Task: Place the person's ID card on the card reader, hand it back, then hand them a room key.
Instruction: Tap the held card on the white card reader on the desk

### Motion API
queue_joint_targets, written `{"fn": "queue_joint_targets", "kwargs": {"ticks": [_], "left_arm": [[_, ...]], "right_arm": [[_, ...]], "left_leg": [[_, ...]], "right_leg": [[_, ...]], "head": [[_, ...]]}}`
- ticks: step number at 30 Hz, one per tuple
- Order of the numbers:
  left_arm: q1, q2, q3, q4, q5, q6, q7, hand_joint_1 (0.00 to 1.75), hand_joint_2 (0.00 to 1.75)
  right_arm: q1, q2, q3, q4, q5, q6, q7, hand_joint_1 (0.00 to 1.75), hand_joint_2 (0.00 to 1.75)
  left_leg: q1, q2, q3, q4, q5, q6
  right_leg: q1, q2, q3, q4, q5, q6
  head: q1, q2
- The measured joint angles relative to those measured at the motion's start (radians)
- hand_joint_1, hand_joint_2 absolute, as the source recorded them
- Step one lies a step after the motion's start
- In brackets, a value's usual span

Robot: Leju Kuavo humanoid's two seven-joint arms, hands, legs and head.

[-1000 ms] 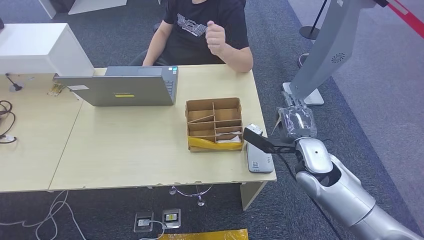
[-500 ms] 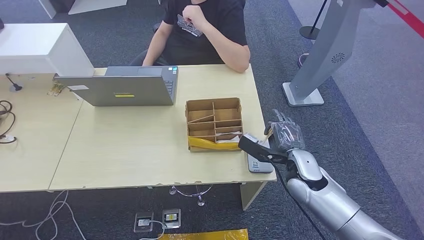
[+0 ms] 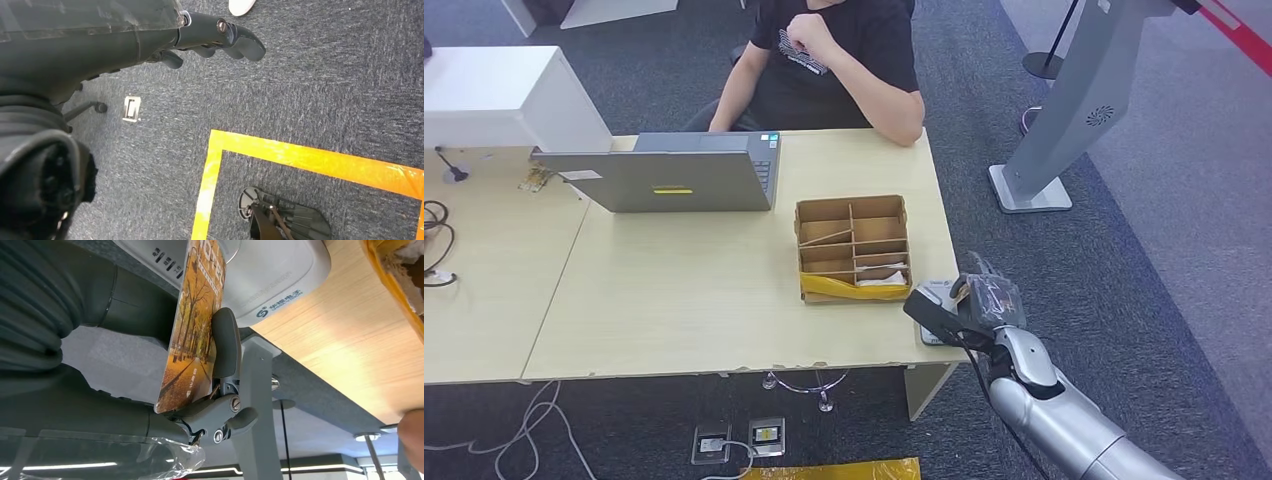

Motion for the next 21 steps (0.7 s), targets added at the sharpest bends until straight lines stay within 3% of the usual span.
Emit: {"fn": "queue_joint_targets", "kwargs": {"ticks": [14,21], "left_arm": [[0.0,0.0,0.0,0.0,0.0,0.0,0.0,0.0,0.0],[0.0,0.001,0.0,0.0,0.0,-0.014,0.0,0.0,0.0]], "right_arm": [[0.001,0.012,-0.001,0.038,-0.033,-0.015,-0.023,1.75,1.75],[0.003,0.02,-0.026,0.048,-0.335,-0.033,-0.155,1.75,1.75]], "left_leg": [[0.0,0.003,0.004,0.0,0.0,0.0],[0.0,0.004,0.004,0.0,0.0,0.0]], "right_leg": [[0.0,0.003,0.003,0.0,0.0,0.0],[0.0,0.003,0.003,0.0,0.0,0.0]], "head": [[0.0,0.0],[0.0,0.0]]}}
